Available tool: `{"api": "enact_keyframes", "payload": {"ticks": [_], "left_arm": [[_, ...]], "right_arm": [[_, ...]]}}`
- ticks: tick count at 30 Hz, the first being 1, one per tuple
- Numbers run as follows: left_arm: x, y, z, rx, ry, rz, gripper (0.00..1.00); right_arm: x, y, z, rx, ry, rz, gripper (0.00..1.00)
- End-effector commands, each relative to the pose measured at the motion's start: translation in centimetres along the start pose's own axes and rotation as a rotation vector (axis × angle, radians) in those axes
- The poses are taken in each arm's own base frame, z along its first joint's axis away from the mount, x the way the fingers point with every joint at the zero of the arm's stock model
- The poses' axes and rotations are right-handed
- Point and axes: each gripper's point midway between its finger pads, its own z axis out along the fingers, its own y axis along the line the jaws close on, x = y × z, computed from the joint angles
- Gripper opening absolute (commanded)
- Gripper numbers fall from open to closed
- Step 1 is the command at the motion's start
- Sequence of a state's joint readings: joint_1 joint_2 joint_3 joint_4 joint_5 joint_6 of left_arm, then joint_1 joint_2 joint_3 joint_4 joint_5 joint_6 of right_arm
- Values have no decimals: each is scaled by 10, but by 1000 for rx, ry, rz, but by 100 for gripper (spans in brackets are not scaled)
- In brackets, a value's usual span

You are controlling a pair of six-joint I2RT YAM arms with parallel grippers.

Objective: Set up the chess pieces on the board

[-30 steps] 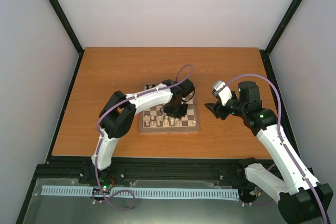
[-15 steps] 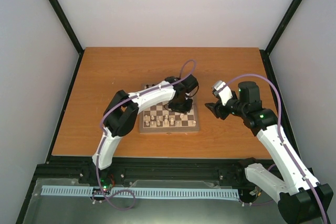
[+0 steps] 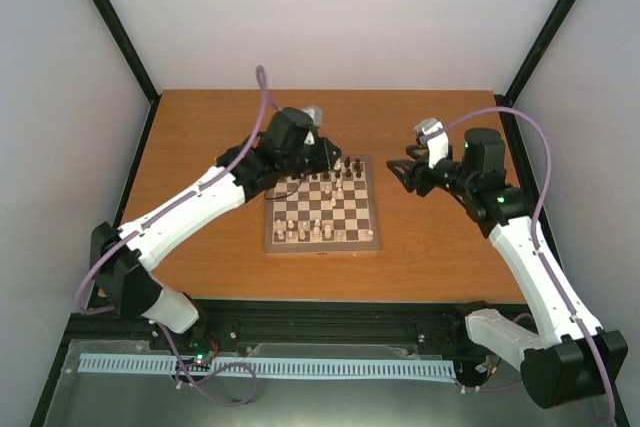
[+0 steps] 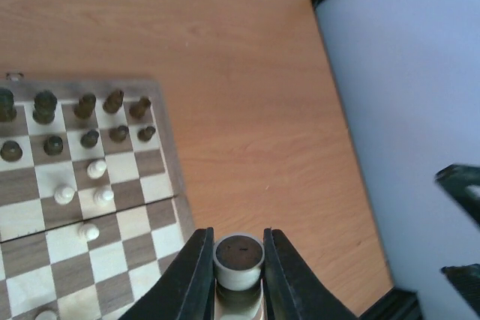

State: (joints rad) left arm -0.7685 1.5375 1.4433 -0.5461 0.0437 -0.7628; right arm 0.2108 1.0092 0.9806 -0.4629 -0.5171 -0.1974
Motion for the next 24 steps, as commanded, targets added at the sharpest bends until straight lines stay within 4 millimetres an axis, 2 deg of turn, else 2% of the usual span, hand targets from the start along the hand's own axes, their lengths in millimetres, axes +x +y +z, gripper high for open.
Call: {"api": "enact_keyframes", "payload": {"ticks": [1, 4, 8, 10, 17, 24], "left_arm": [[-35, -9, -15, 115, -143, -208, 5], [-45, -14, -25, 167, -165, -282, 3], [-58, -18, -31, 206, -174, -337, 3], [-61, -21, -29, 228, -161, -359, 3], [-64, -40, -27, 305, -107, -397, 3], [-67, -39, -34, 305, -131, -402, 3]], "right_arm": [[-48, 16, 7, -166, -167, 56, 59], [-61, 22, 20, -230, -193, 60, 57], [-78, 50, 34, -310, -227, 7, 57], [-83, 55, 43, -318, -222, -7, 57], [-87, 73, 64, -332, -213, -44, 56], [-84, 70, 74, -299, -191, -13, 51]]}}
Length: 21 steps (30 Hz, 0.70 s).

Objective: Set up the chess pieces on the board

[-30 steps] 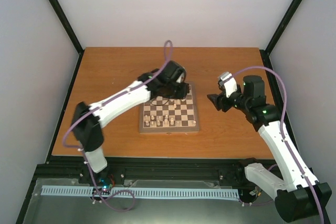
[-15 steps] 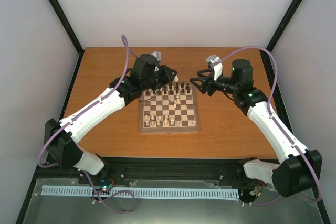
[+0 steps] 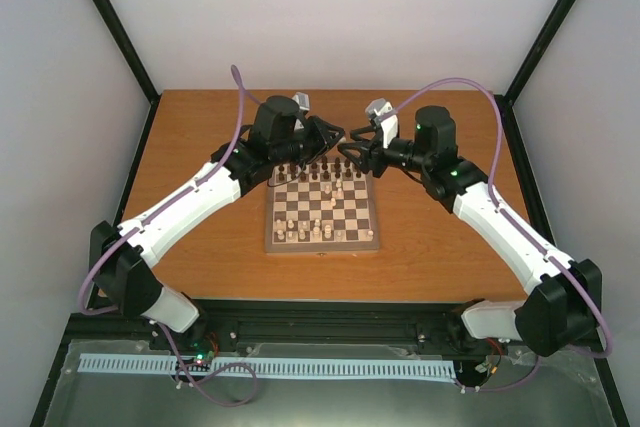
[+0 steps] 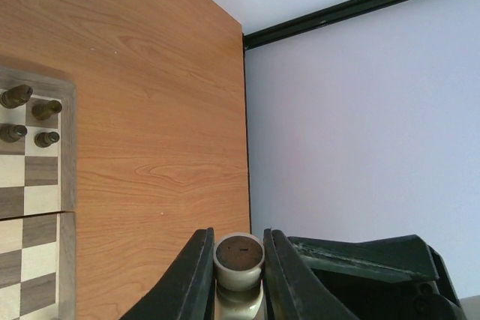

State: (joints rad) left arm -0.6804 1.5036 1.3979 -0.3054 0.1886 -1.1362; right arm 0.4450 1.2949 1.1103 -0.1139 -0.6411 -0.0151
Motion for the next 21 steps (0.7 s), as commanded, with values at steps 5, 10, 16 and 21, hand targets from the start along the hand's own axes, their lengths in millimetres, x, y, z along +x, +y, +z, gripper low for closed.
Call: {"api": "enact_keyframes", "payload": {"ticks": [5, 10, 16, 21], "left_arm": [[-14, -30, -17, 87, -46, -6, 3], [-15, -31, -21, 90, -57, 1, 3], [-13, -29, -19, 90, -50, -5, 3], [-12, -29, -18, 94, -42, -6, 3]], "right_arm": [[-11, 1, 6, 18, -28, -15, 46], [-10, 2, 6, 16, -25, -13, 37], [-6, -1, 8, 27, -17, 5, 33], [-8, -6, 9, 52, -25, 13, 26]]}}
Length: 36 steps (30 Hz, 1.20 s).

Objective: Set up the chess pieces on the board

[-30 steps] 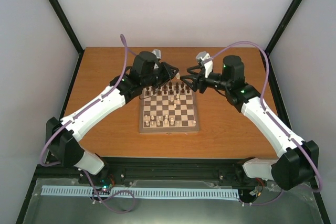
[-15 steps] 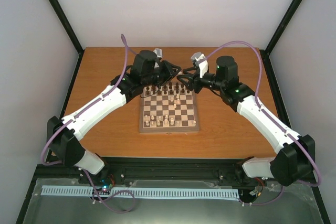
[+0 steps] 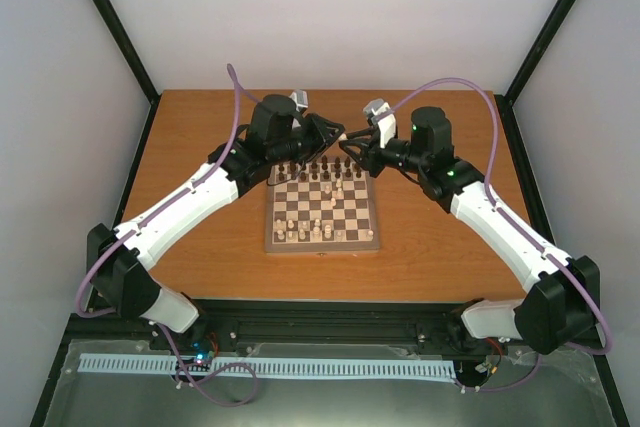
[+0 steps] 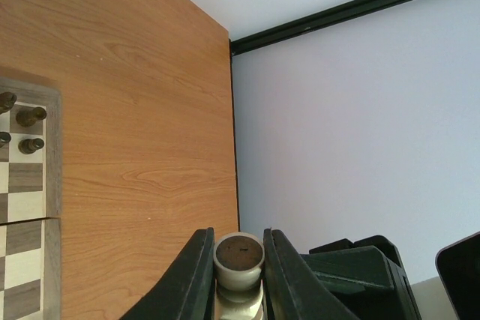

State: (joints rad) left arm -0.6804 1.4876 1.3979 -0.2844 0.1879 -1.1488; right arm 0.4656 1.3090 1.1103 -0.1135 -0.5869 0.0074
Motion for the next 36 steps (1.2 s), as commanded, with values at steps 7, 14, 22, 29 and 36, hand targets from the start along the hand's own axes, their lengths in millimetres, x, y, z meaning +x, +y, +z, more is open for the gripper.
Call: {"api": "enact_keyframes", "payload": {"ticks": [7, 14, 22, 29, 36], "left_arm": [[-6, -15, -9, 52, -15, 5, 6], [-17, 16, -22, -205, -38, 218, 84], [-48, 75, -75, -589, -167, 509, 100], [-68, 109, -111, -838, -233, 729, 100], [-78, 110, -147, -741, -454, 817, 100]], "right_arm": [[-18, -4, 3, 25, -49, 8, 14], [1, -4, 0, 26, 90, -92, 3], [58, -2, -17, -52, 442, -343, 4], [91, 7, -30, -165, 730, -600, 6], [151, 3, -29, -113, 1113, -1002, 6]]}}
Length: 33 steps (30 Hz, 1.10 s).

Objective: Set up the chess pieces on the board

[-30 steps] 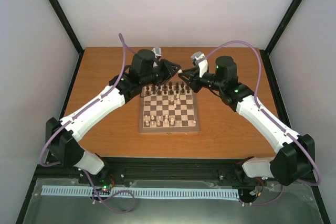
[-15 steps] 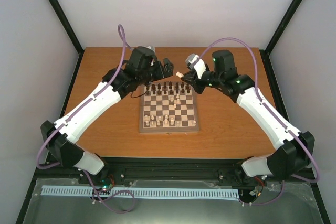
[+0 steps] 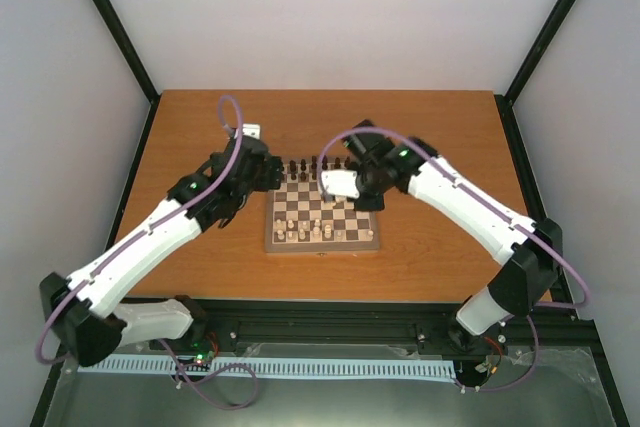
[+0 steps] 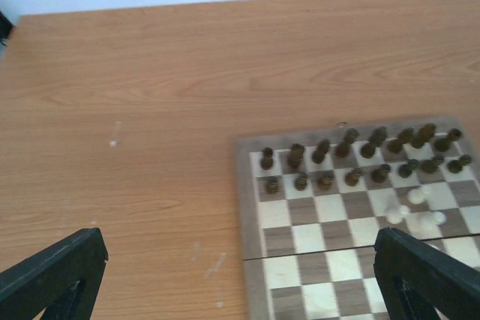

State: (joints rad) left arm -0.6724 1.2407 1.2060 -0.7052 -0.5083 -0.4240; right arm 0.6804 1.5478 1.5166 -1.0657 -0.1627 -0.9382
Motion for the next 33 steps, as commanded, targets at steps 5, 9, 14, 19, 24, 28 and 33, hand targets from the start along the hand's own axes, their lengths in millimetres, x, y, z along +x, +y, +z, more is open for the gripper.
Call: {"api": "enact_keyframes", "payload": {"ticks": [5, 9, 14, 19, 24, 28, 33], "left_arm": [[-35, 41, -29, -97, -253, -33, 100], [-37, 34, -22, -37, -189, -66, 100], [-37, 25, -10, 13, -112, -55, 100], [-33, 14, -13, 99, -117, -69, 100], [-38, 32, -10, -3, -168, -120, 100], [-40, 34, -14, 3, -197, -120, 100], [-39, 29, -16, 38, -197, -117, 100]], "right_arm": [[50, 32, 39, -25, 446, -345, 5], [63, 45, 54, -106, 539, -384, 6], [69, 54, 65, -153, 582, -410, 7], [76, 60, 75, -162, 624, -440, 8], [80, 67, 85, -160, 659, -470, 9], [77, 67, 92, -157, 661, -468, 9], [80, 68, 102, -160, 682, -472, 9]]}}
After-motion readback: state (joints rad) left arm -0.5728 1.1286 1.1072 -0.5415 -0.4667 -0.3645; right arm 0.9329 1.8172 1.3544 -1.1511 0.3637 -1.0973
